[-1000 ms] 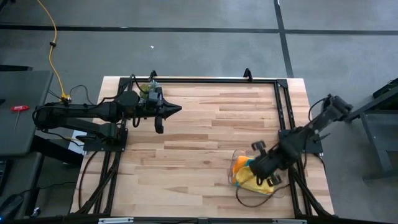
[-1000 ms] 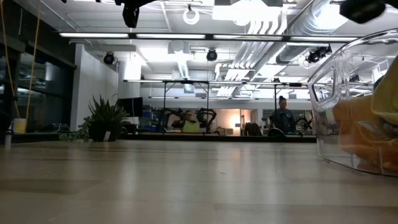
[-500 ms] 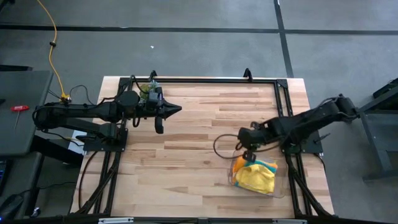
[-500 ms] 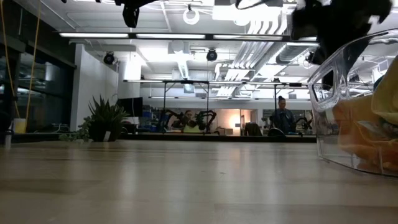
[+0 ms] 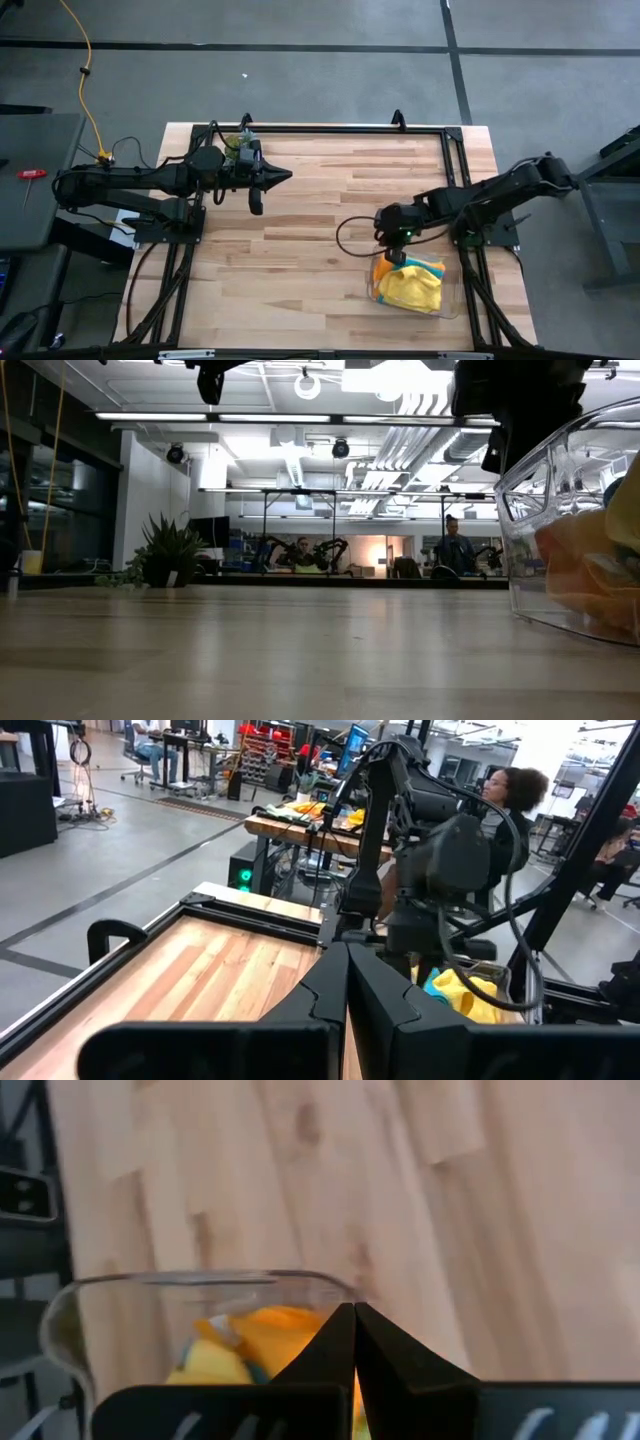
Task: Fold microfiber towels
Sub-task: Adjust the transparent bin
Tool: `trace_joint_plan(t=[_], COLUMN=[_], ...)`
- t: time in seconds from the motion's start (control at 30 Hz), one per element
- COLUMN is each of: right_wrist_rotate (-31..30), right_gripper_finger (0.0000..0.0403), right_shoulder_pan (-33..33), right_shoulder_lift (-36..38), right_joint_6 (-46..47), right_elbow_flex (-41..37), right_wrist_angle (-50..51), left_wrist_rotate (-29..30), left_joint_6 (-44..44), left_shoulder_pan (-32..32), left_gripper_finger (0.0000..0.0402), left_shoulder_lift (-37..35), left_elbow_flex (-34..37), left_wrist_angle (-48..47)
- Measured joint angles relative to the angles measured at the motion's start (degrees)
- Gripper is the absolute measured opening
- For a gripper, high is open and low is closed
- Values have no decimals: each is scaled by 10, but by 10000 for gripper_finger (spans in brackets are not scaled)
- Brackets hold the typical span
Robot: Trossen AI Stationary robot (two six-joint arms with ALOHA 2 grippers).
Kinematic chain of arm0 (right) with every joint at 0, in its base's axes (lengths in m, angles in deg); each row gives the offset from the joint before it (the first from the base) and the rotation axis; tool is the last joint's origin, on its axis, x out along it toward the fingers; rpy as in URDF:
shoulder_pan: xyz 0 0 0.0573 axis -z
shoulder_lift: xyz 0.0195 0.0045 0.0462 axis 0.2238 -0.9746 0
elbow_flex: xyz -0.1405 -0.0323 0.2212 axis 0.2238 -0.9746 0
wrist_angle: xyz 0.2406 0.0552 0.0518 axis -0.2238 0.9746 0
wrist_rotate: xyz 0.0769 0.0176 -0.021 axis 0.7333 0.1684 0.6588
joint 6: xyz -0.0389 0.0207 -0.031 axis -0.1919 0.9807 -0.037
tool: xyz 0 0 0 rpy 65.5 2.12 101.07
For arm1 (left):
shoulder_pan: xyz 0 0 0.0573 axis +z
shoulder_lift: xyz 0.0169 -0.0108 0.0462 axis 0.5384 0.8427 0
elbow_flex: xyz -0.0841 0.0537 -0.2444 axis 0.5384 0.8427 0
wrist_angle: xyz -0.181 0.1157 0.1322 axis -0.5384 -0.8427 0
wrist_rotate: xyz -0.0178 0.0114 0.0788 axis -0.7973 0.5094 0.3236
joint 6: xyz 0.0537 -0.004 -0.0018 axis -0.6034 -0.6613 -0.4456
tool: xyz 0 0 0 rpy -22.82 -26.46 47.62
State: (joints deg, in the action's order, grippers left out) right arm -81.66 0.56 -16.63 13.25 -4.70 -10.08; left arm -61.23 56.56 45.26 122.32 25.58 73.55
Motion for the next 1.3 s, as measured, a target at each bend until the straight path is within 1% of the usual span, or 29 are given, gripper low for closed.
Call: trace_joint_plan(t=[0.13,0.3,0.37,0.53,0.63,0.7,0.8,0.93,1.23,1.3], right_wrist_rotate=[19,18,10,-67,-132,-162,-155,-121,-107,-92], right_gripper_finger=[0,0,0,0,0,0,0,0,0,0], right_shoulder_pan=[-16,-35,-44,-62,-60,-54,-38,-16,4,4], right_shoulder_lift=[-6,-7,-6,11,26,29,23,4,-37,-42], right_joint_6=[-5,-5,-5,-3,30,61,80,90,90,87], right_elbow_flex=[0,0,5,30,36,36,35,19,14,14], right_wrist_angle=[-25,-57,-48,-18,13,35,60,39,-19,-25], left_wrist_rotate=[0,0,0,0,0,0,0,0,0,0], left_joint_6=[8,8,8,3,-2,-2,-2,-2,3,4], left_shoulder_pan=[0,0,0,0,0,0,0,0,0,0], left_gripper_finger=[0,0,0,0,0,0,0,0,0,0], left_shoulder_lift=[0,0,0,0,0,0,0,0,0,0], left_elbow_flex=[0,0,0,0,0,0,0,0,0,0], left_wrist_angle=[0,-5,-6,-13,-13,-12,-12,-12,-12,-12])
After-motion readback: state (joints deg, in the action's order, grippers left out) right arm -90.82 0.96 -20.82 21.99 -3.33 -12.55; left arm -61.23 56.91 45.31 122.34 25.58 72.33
